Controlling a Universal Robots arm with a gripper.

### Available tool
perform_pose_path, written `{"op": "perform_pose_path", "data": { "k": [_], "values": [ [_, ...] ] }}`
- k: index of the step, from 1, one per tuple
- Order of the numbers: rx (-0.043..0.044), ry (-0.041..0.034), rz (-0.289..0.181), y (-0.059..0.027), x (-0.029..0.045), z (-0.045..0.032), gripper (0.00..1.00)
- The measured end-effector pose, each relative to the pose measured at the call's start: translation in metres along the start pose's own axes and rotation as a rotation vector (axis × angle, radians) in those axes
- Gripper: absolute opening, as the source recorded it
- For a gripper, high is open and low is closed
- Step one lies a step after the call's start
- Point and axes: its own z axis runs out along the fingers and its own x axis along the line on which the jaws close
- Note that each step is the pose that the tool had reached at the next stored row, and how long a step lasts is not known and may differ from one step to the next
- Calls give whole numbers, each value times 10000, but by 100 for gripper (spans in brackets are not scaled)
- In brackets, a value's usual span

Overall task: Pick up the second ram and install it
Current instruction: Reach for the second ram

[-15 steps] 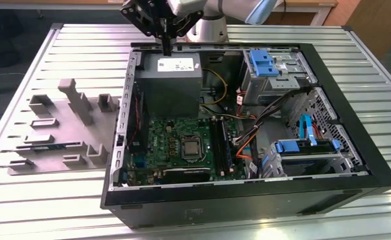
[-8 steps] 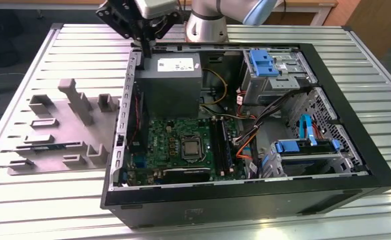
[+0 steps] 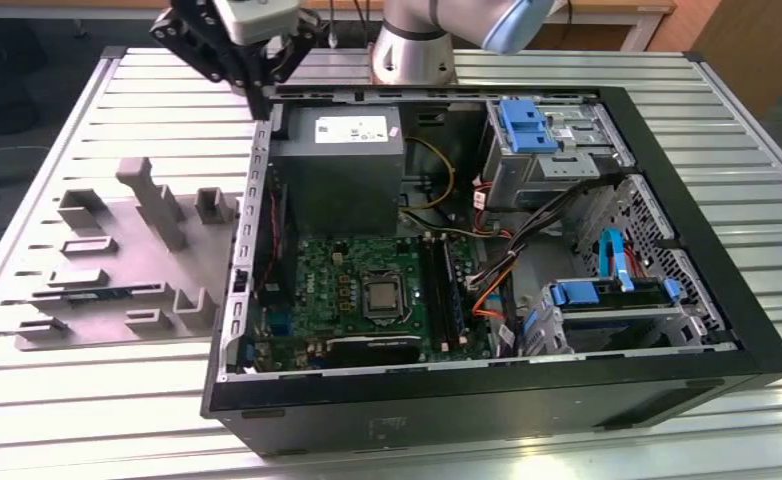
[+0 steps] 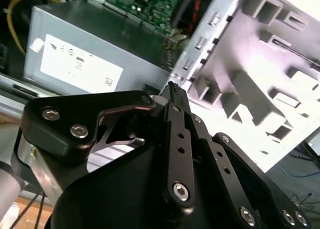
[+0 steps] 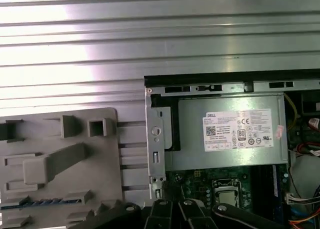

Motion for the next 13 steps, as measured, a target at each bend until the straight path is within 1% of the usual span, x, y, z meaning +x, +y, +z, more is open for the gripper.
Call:
{"op": "perform_pose_path", "data": {
  "k": [4, 8, 10, 13],
  "values": [
    [1, 1, 1, -29, 164, 18, 11],
    [0, 0, -1, -75, 323, 33, 11],
    [0, 0, 0, -107, 392, 43, 11],
    [-1, -1, -1, -174, 474, 69, 11]
  ]
}}
